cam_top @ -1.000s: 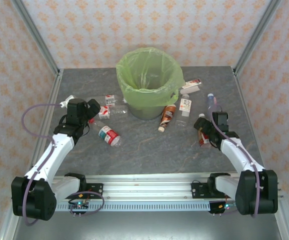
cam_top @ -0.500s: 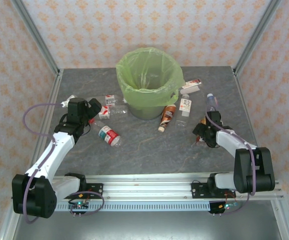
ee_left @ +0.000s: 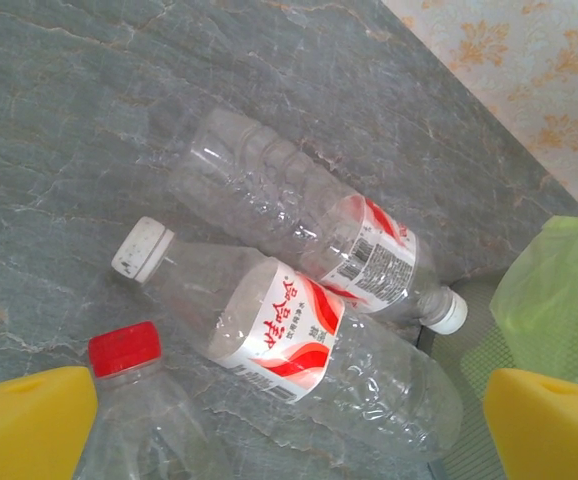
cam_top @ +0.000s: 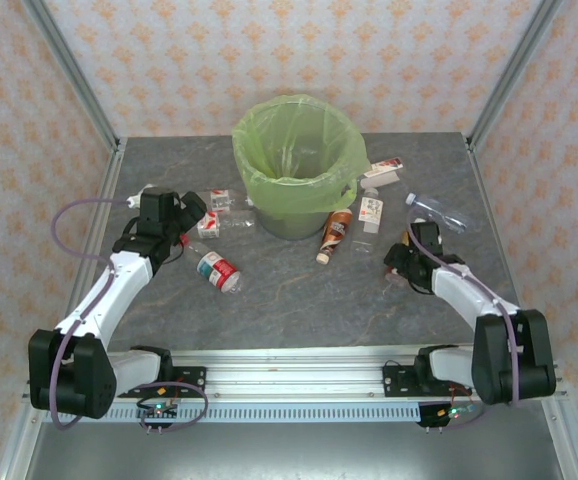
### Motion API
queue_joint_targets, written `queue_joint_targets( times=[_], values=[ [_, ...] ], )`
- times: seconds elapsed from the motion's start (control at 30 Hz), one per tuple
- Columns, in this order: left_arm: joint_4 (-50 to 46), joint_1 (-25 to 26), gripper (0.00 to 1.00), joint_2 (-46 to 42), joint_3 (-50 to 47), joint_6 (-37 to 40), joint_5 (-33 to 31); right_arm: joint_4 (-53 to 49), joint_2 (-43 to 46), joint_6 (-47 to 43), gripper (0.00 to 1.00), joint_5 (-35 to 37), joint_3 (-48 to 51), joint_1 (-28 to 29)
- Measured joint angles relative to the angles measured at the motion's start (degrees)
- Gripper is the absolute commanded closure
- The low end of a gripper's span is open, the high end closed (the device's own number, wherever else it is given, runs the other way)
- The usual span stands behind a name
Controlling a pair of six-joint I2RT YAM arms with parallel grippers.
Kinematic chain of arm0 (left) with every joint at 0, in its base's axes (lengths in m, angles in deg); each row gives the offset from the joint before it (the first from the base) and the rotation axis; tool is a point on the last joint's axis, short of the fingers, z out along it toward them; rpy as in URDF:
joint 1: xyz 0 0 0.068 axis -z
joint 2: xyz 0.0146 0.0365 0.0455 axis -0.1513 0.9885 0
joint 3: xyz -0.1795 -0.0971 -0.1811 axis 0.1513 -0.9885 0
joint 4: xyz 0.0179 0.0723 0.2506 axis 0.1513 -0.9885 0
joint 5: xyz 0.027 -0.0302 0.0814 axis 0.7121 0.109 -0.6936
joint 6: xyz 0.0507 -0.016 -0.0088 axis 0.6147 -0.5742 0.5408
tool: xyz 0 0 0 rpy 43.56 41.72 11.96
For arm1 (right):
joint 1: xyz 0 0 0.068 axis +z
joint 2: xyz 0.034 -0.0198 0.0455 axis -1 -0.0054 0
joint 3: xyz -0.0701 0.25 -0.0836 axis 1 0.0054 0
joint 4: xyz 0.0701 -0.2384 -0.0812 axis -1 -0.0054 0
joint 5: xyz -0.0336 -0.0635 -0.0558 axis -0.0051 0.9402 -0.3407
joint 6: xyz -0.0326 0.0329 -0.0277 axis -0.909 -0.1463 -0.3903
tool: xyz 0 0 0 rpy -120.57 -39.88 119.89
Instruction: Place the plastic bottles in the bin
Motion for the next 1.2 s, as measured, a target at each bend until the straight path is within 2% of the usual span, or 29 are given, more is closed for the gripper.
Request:
queue_joint_targets(
  times=[0.23,0.6,0.7,0.83,1.0,1.2],
  values=[
    [-1.31,0.0,0.0,1.92,1.9,-1.7,-1.51,8.92,8.02,-0.98,0.46,-6.08,-0.26,0.28],
    [-5.42,0.0,0.0,2.58,3.63,-5.7,-3.98,17.16,7.76,-7.54,0.46,-12.24,-19.15,1.01],
    [-6.1,0.0,0.0,2.58,4.48,-6.25,-4.07,18.78,5.14,-9.01,0.45,-14.27,-25.75,2.51],
    [-6.93,0.0,0.0,2.56,4.5,-7.52,-4.0,17.2,-1.77,-13.27,0.43,-16.59,-37.31,8.17],
    [-6.91,0.0,0.0,2.14,4.11,-8.09,-3.72,10.36,-12.55,-19.91,0.43,-17.68,-51.6,15.34],
    [-7.72,0.0,0.0,1.44,3.96,-8.04,-3.56,1.73,-24.15,-23.52,0.43,-16.13,-63.32,18.08]
  ],
)
